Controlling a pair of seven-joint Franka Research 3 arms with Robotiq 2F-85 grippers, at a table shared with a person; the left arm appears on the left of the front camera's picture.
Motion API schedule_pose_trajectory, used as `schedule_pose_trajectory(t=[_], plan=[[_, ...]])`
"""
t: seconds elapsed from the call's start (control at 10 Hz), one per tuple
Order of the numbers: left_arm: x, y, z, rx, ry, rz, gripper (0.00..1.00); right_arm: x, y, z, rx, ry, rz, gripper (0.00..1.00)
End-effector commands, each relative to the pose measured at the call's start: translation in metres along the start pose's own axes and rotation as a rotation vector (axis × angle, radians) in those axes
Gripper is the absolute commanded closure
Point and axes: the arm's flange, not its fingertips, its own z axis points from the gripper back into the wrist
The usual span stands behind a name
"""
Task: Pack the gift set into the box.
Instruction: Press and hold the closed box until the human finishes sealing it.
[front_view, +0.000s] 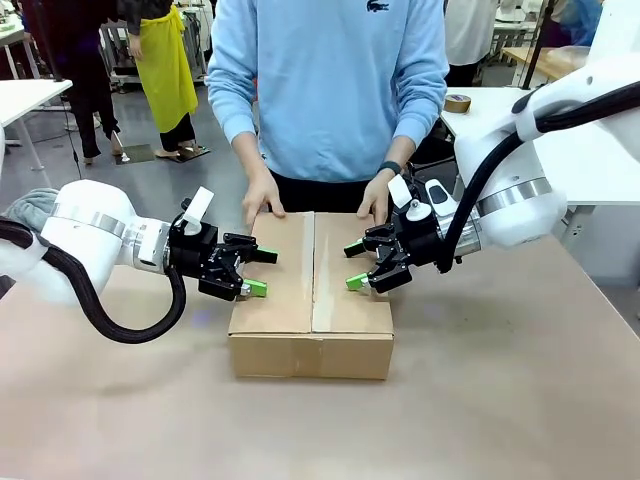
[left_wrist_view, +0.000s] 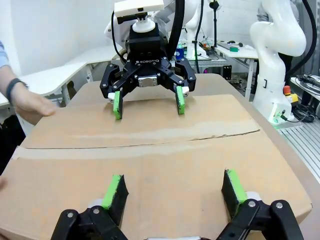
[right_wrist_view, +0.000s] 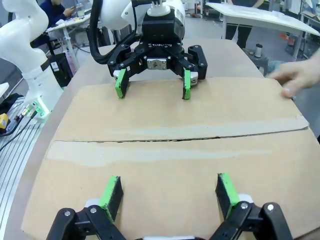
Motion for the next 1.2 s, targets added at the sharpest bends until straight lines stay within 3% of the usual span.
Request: schedule_pose_trajectory(t=[0.0,1.1], plan=[[-0.0024,-0.0010,-0.0005,0.003,0.005,-0.011,0.00,-0.0029,0.0022,-0.0008,-0.010,-0.008,0.018,0.00],[-0.0024,-0.0010,-0.0005,0.003,0.005,-0.011,0.00,-0.0029,0.0022,-0.0008,-0.010,-0.008,0.018,0.00]])
